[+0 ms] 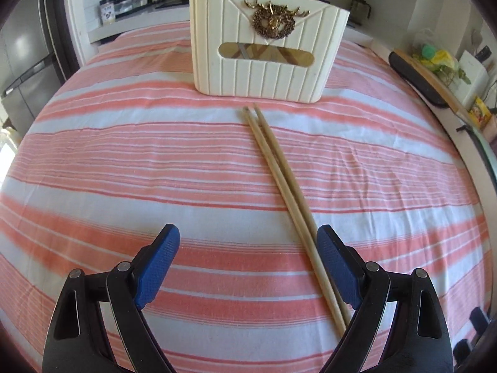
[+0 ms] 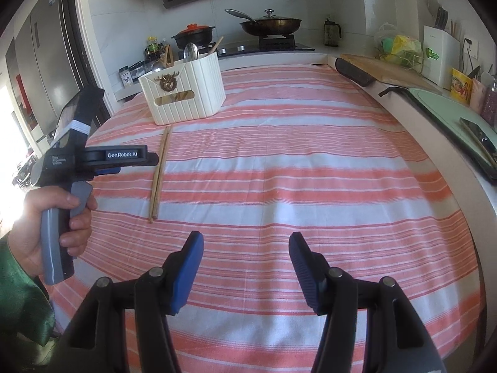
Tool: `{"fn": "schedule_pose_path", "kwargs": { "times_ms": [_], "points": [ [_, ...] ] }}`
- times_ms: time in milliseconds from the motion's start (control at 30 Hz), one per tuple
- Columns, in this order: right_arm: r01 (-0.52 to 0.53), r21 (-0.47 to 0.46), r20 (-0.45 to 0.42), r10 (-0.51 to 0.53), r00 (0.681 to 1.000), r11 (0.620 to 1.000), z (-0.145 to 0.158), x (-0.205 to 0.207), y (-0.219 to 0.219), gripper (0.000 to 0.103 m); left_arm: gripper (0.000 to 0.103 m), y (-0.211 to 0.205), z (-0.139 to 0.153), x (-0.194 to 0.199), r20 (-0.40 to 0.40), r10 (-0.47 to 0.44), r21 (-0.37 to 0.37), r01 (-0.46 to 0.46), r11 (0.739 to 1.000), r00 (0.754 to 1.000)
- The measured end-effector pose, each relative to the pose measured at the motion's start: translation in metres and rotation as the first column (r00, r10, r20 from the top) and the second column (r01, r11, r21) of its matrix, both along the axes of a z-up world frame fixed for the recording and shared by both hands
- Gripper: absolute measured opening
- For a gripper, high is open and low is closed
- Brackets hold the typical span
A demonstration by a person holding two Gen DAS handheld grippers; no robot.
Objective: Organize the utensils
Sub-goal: 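Move both grippers back over the two remaining wooden chopsticks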
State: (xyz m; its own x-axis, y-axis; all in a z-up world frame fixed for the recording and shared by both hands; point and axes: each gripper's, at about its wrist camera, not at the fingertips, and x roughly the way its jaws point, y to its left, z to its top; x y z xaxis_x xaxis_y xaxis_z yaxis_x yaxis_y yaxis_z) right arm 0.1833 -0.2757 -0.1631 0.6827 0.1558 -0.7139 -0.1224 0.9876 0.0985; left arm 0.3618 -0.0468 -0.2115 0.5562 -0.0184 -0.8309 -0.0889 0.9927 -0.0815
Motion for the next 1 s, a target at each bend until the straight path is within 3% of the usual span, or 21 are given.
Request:
{"fn": "schedule_pose_path", "kwargs": {
  "times_ms": [300,800,1000],
  "points": [
    [0.041,0.016,0.001,-0.041,0.999,0.999,0.001,0.006,-0.017,0.058,0.095,-0.007,-0.009,0.003,0.029,0.007,0.075,-0.010,0.997,1.000],
    [0.045,0.037,0.003,-0.046,0.999,0.998,-0.005,0.000,-0.027,0.058,0.099,0.002,-0.009,0.008,0.019,0.004,0.086,-0.006,0.996,1.000],
    [0.055,0.043,-0.005,-0.054,0.999,0.998,-0.007,0.000,-0.031,0.058,0.087,0.008,-0.006,0.007,0.013,-0.013,0.082,0.012,0.997,1.000]
  ]
}}
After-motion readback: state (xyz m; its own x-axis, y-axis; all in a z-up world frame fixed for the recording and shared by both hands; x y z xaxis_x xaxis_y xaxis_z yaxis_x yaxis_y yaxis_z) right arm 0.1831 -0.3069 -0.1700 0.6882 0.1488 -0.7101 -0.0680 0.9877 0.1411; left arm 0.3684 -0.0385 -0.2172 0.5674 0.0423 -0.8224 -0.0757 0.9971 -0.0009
